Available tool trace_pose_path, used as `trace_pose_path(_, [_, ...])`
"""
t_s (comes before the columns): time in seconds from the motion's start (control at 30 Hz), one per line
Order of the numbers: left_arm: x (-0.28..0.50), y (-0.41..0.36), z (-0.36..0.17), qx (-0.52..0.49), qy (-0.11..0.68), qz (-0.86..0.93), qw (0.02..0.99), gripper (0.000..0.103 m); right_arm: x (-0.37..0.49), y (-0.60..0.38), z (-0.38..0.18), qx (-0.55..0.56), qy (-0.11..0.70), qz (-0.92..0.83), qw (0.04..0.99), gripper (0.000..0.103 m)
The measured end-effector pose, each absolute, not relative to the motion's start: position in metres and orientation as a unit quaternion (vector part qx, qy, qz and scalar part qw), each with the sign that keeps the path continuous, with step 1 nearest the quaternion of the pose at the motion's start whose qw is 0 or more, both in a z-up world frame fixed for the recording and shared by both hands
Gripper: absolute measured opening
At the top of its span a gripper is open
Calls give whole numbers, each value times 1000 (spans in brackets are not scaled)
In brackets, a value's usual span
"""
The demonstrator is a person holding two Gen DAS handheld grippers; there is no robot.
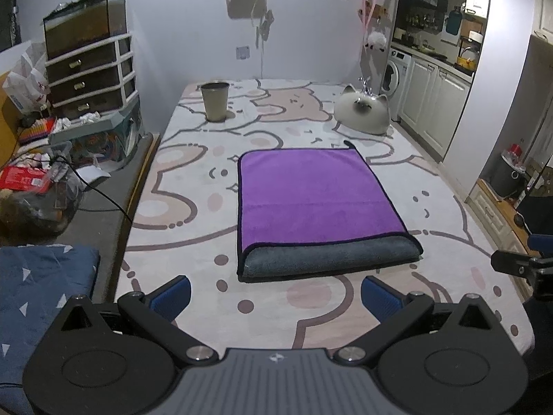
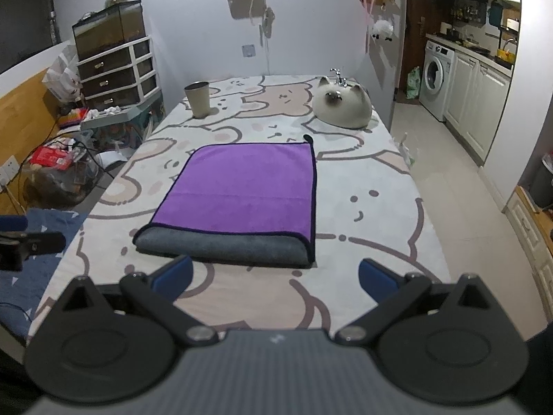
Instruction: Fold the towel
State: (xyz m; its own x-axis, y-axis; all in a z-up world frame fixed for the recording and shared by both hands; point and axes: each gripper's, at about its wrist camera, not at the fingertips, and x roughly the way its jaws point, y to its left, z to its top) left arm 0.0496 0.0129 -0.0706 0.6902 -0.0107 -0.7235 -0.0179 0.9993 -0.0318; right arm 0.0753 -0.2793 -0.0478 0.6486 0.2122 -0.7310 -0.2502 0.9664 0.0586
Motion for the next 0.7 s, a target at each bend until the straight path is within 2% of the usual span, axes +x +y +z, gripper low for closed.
trace_pose_path(0.7, [110,26,-160,-8,404,-5,915,103,141,-291,-137,-16,435,106,894,102])
